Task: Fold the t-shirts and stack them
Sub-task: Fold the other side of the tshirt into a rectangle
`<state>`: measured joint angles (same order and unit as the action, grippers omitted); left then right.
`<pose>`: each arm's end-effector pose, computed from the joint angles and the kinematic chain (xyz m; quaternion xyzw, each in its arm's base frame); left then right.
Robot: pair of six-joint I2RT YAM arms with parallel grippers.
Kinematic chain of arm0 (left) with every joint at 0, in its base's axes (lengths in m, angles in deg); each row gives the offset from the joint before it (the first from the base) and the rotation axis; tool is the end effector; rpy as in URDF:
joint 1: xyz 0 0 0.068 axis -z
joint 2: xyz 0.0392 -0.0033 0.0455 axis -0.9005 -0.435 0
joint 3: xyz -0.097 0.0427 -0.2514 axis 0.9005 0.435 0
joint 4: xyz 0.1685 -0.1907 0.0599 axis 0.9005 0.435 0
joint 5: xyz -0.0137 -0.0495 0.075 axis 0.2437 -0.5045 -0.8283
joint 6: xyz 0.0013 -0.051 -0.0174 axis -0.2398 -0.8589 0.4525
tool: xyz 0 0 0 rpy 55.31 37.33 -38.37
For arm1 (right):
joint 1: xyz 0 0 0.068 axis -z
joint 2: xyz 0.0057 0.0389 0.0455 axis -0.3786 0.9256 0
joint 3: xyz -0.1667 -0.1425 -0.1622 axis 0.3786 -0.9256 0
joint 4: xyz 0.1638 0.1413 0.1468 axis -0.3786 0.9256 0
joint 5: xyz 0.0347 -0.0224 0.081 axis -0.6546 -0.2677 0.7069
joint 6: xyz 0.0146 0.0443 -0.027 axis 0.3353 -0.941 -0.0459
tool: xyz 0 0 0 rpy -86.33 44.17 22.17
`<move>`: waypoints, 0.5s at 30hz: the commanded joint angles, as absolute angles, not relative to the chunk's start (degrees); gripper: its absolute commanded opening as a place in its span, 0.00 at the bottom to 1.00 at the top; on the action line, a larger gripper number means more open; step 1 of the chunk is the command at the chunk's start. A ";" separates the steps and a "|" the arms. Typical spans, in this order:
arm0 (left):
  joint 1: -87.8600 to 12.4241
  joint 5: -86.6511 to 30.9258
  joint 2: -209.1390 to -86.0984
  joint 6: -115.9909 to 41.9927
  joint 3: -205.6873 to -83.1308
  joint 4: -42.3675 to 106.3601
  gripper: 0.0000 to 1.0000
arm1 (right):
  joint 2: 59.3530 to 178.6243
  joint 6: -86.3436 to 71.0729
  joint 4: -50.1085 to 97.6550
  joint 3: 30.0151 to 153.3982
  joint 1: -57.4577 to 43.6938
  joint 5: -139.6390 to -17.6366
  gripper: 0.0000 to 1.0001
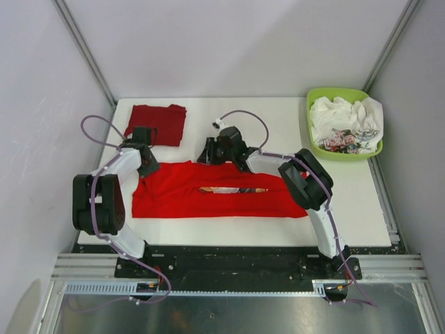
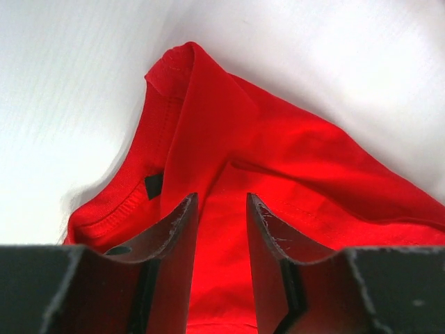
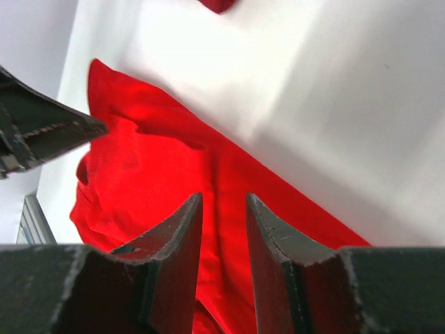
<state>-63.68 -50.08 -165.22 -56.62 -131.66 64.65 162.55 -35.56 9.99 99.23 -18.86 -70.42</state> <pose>0.3186 0.0056 0.1939 -0.2821 0.9258 0.0532 0.2460 0.3618 0.3285 0.1621 -0.1178 0.8451 0.4056 0.3279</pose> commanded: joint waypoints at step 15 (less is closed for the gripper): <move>-66.09 -49.87 -169.12 -54.50 -136.21 63.87 0.36 | 174.04 -34.08 17.66 118.61 -22.01 -70.49 0.36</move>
<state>-65.74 -49.86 -168.46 -55.77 -133.89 64.65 172.95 -35.26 15.71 115.14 -22.09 -69.79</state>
